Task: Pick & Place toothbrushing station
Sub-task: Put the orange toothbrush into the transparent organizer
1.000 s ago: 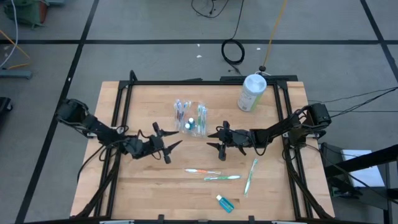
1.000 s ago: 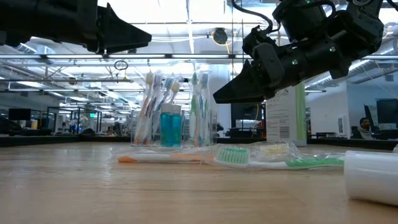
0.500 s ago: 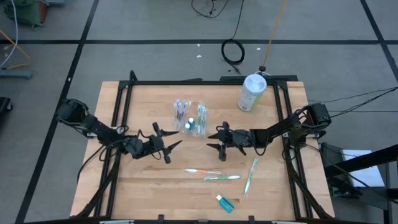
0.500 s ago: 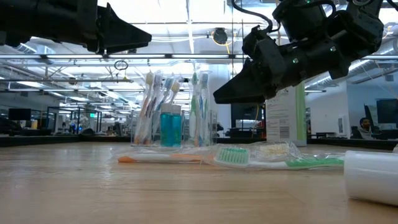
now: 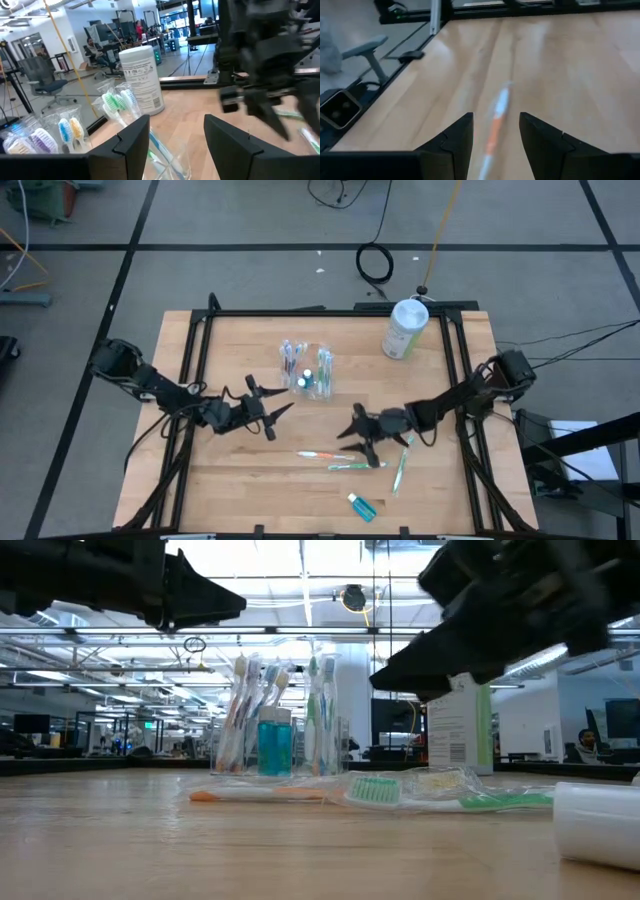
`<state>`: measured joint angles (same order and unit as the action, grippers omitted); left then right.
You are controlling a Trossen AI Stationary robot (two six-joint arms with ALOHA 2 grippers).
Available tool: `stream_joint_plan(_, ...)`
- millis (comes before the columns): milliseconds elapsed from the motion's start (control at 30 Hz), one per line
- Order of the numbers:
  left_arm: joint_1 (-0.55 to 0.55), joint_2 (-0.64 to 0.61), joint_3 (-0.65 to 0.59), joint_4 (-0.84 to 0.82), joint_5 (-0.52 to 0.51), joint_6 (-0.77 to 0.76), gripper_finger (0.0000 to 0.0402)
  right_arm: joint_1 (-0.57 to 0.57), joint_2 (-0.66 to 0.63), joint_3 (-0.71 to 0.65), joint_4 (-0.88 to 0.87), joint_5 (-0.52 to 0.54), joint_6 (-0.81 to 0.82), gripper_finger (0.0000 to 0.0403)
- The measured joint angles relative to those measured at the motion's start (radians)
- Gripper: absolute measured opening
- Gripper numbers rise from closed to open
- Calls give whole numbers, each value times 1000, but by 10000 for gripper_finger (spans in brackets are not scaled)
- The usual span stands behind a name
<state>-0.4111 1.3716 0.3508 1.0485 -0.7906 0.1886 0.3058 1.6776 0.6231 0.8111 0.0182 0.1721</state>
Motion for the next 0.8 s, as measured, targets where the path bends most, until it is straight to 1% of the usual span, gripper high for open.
stream_joint_plan(167,13,0,0,0,0,-42,191,115,47,1,2,117,-1,155)
stream_joint_plan(300,15,0,0,0,0,-67,191,162,101,0,0,191,24,155)
stream_joint_plan(467,15,0,0,0,0,-67,191,159,140,0,-22,189,149,155)
stream_joint_plan(567,14,0,0,0,0,-67,191,153,142,0,-56,189,145,155)
stream_joint_plan(733,15,0,0,0,0,-67,191,150,142,0,-55,187,153,155)
stream_joint_plan(800,14,0,0,0,0,-67,191,150,142,0,-58,165,161,155)
